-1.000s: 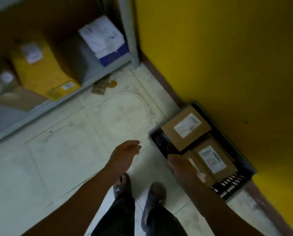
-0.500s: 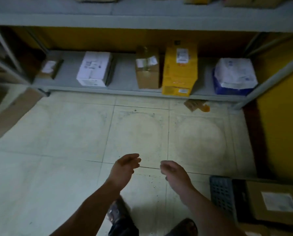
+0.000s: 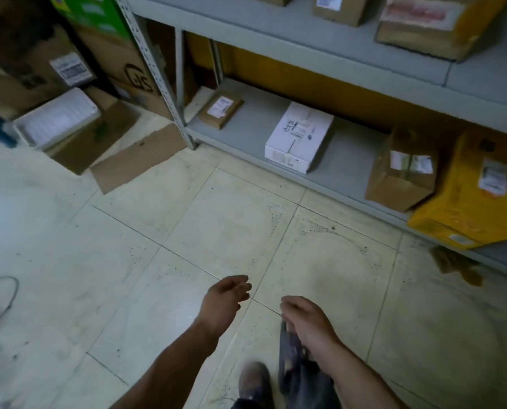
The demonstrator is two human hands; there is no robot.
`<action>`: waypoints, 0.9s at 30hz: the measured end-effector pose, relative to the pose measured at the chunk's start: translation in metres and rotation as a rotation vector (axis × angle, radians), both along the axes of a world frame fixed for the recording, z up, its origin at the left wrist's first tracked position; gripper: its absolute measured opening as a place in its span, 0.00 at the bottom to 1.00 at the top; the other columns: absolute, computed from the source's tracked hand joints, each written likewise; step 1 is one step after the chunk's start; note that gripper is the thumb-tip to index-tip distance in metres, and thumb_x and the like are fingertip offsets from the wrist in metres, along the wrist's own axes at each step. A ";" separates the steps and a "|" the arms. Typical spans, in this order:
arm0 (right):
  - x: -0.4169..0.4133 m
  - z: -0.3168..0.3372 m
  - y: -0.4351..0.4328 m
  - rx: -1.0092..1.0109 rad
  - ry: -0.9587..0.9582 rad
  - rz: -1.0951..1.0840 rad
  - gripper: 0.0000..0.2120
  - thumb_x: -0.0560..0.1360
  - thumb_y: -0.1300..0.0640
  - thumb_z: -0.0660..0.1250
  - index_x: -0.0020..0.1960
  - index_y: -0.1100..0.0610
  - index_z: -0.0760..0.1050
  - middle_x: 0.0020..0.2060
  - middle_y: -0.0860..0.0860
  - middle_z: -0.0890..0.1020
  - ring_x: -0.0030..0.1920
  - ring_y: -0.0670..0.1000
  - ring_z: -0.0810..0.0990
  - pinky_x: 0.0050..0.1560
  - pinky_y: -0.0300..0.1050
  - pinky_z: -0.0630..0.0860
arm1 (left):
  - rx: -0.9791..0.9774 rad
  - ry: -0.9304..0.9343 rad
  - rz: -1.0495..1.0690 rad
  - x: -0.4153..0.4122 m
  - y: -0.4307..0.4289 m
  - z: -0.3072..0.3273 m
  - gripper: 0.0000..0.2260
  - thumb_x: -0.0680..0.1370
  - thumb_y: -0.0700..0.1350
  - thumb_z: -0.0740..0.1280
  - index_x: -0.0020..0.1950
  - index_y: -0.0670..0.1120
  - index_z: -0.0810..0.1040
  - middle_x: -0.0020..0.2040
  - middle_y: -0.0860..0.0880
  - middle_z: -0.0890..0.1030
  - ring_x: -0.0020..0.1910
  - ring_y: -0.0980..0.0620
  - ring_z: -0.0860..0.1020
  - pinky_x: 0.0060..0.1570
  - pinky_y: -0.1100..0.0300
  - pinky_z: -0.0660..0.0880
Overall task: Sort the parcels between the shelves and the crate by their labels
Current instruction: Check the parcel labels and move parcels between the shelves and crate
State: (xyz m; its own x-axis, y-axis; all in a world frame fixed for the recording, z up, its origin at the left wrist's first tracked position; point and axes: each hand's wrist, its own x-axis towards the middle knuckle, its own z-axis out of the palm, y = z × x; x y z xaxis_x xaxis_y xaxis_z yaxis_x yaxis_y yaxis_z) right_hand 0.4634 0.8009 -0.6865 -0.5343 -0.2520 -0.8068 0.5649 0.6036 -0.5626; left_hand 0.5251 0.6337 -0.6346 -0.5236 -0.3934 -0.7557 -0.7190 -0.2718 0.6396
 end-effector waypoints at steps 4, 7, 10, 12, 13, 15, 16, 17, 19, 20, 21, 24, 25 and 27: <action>-0.034 -0.019 -0.046 0.029 -0.052 0.009 0.06 0.73 0.48 0.65 0.44 0.44 0.81 0.49 0.53 0.84 0.53 0.55 0.82 0.57 0.53 0.77 | 0.000 -0.037 0.016 -0.024 -0.047 -0.012 0.09 0.81 0.42 0.63 0.59 0.49 0.78 0.55 0.50 0.82 0.54 0.53 0.79 0.50 0.62 0.74; -0.076 -0.038 -0.085 0.042 -0.056 0.001 0.07 0.67 0.44 0.64 0.39 0.39 0.81 0.43 0.50 0.84 0.48 0.56 0.82 0.49 0.50 0.77 | -0.001 -0.056 0.041 -0.070 -0.086 -0.028 0.08 0.80 0.42 0.63 0.58 0.48 0.78 0.54 0.50 0.82 0.53 0.53 0.79 0.46 0.66 0.73; -0.125 -0.049 -0.122 0.050 -0.070 0.013 0.08 0.68 0.43 0.65 0.36 0.43 0.80 0.43 0.47 0.82 0.46 0.51 0.81 0.49 0.47 0.74 | 0.031 -0.078 0.060 -0.122 -0.121 -0.042 0.08 0.80 0.41 0.64 0.58 0.47 0.79 0.53 0.49 0.83 0.52 0.51 0.80 0.47 0.64 0.73; -0.153 -0.053 -0.143 0.082 -0.063 0.036 0.10 0.75 0.47 0.64 0.38 0.47 0.79 0.42 0.48 0.82 0.44 0.50 0.80 0.48 0.47 0.74 | 0.036 -0.087 0.042 -0.150 -0.142 -0.050 0.09 0.80 0.41 0.65 0.58 0.47 0.79 0.53 0.49 0.83 0.53 0.51 0.80 0.48 0.62 0.74; -0.173 -0.062 -0.161 0.095 -0.057 0.035 0.09 0.76 0.49 0.64 0.39 0.48 0.79 0.41 0.48 0.82 0.43 0.49 0.79 0.48 0.48 0.75 | 0.036 -0.096 0.039 -0.167 -0.162 -0.061 0.08 0.79 0.42 0.65 0.58 0.48 0.79 0.53 0.49 0.83 0.53 0.51 0.80 0.49 0.61 0.74; -0.190 -0.057 -0.173 0.107 -0.028 0.056 0.07 0.76 0.52 0.64 0.41 0.50 0.79 0.41 0.47 0.82 0.45 0.50 0.79 0.51 0.48 0.76 | 0.038 -0.090 0.045 -0.183 -0.175 -0.057 0.08 0.79 0.41 0.65 0.57 0.49 0.79 0.53 0.49 0.83 0.54 0.50 0.80 0.52 0.58 0.73; -0.205 -0.063 -0.190 0.112 -0.027 0.078 0.07 0.77 0.52 0.64 0.42 0.49 0.78 0.43 0.47 0.81 0.47 0.51 0.79 0.52 0.48 0.76 | 0.050 -0.101 0.061 -0.196 -0.192 -0.064 0.08 0.79 0.40 0.65 0.56 0.48 0.79 0.52 0.49 0.83 0.53 0.50 0.80 0.51 0.58 0.73; -0.214 -0.064 -0.202 0.116 -0.014 0.102 0.05 0.78 0.52 0.63 0.44 0.47 0.77 0.44 0.46 0.81 0.49 0.51 0.80 0.54 0.48 0.76 | 0.056 -0.102 0.073 -0.204 -0.201 -0.066 0.08 0.79 0.40 0.65 0.56 0.47 0.79 0.52 0.48 0.83 0.52 0.49 0.80 0.50 0.59 0.73; -0.228 -0.061 -0.232 0.098 -0.032 0.115 0.04 0.78 0.52 0.64 0.49 0.46 0.77 0.46 0.46 0.82 0.50 0.53 0.82 0.54 0.50 0.77 | 0.060 -0.116 0.075 -0.216 -0.226 -0.069 0.08 0.79 0.39 0.65 0.56 0.47 0.79 0.51 0.48 0.82 0.51 0.50 0.79 0.49 0.59 0.73; -0.238 -0.064 -0.256 0.089 -0.035 0.119 0.04 0.78 0.52 0.64 0.49 0.46 0.78 0.47 0.46 0.82 0.50 0.55 0.83 0.54 0.52 0.78 | 0.065 -0.114 0.075 -0.224 -0.247 -0.077 0.08 0.79 0.39 0.65 0.55 0.48 0.79 0.51 0.49 0.82 0.50 0.51 0.80 0.49 0.60 0.73; -0.245 -0.066 -0.276 0.084 -0.039 0.116 0.05 0.77 0.52 0.64 0.50 0.45 0.78 0.47 0.46 0.83 0.50 0.56 0.83 0.54 0.54 0.79 | 0.073 -0.116 0.068 -0.229 -0.263 -0.082 0.07 0.79 0.40 0.65 0.55 0.49 0.79 0.51 0.50 0.82 0.50 0.52 0.80 0.48 0.60 0.73; -0.262 -0.074 -0.324 0.080 -0.036 0.138 0.06 0.78 0.51 0.64 0.53 0.44 0.77 0.49 0.45 0.82 0.52 0.50 0.81 0.58 0.54 0.78 | 0.072 -0.140 0.036 -0.242 -0.309 -0.099 0.09 0.80 0.42 0.64 0.58 0.50 0.80 0.52 0.52 0.83 0.52 0.54 0.80 0.52 0.58 0.72; -0.267 -0.077 -0.343 0.089 -0.040 0.132 0.07 0.78 0.50 0.63 0.54 0.44 0.77 0.49 0.44 0.82 0.53 0.48 0.80 0.59 0.53 0.78 | 0.079 -0.135 0.027 -0.246 -0.328 -0.106 0.09 0.80 0.42 0.64 0.58 0.50 0.80 0.52 0.52 0.83 0.52 0.54 0.81 0.52 0.58 0.72; -0.277 -0.085 -0.379 0.124 -0.037 0.105 0.08 0.78 0.50 0.64 0.55 0.45 0.77 0.48 0.44 0.82 0.53 0.48 0.81 0.59 0.54 0.77 | 0.090 -0.137 0.033 -0.254 -0.364 -0.116 0.10 0.80 0.41 0.64 0.59 0.47 0.80 0.51 0.50 0.83 0.49 0.53 0.81 0.47 0.62 0.73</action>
State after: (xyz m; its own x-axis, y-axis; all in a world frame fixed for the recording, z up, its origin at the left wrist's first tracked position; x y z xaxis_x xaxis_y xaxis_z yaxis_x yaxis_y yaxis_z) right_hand 0.1864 0.4215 -0.7720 -0.4797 -0.2025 -0.8537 0.5137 0.7240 -0.4604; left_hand 0.2711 0.2697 -0.7511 -0.4009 -0.3366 -0.8521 -0.7877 -0.3483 0.5081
